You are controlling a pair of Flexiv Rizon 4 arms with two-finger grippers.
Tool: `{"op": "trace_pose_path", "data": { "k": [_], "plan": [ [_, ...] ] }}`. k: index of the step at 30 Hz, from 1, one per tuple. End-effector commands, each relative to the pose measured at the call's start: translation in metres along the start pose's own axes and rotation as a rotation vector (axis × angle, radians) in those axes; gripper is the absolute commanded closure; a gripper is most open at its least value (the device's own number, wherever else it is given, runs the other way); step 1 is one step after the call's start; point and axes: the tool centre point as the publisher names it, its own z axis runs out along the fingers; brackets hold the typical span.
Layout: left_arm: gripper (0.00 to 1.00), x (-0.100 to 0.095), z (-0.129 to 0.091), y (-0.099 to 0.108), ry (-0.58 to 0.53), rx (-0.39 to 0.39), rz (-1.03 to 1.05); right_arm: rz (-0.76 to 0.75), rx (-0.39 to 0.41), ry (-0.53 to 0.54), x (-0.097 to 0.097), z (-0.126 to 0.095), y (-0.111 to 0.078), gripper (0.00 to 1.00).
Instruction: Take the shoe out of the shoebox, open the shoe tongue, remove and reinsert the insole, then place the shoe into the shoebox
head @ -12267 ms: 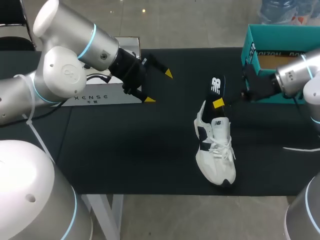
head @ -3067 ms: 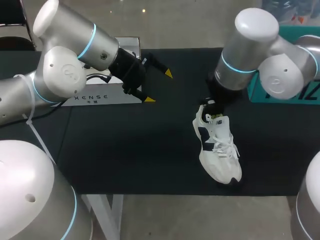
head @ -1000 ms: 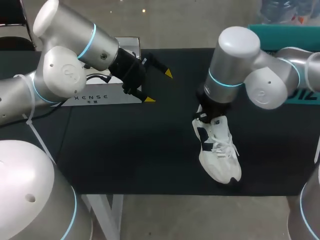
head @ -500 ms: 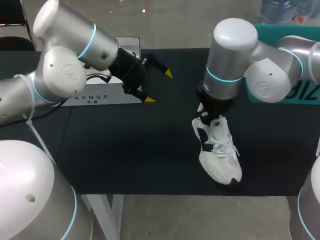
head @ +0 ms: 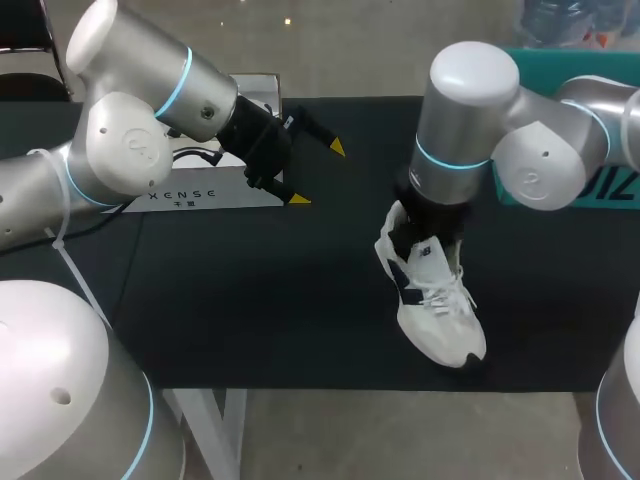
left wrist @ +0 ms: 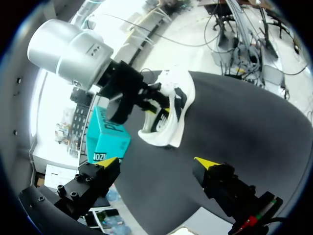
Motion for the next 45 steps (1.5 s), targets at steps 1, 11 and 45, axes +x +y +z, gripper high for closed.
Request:
{"op": "trace_pose_path", "data": {
  "k": [1,11,45],
  "plan": [
    [0.0,0.0,0.0,0.0,0.004,-0.002,0.001,0.0,-0.002,0.0,-0.001,-0.002,-0.005,0.0],
    [0.0,0.0,0.0,0.0,0.004,-0.002,0.001,-0.004,-0.005,0.006,0.0,-0.001,-0.006,0.0],
    [0.0,0.0,0.0,0.0,0.004,-0.002,0.001,-0.057,-0.041,-0.037,-0.009,-0.035,0.027,0.0]
  ]
}}
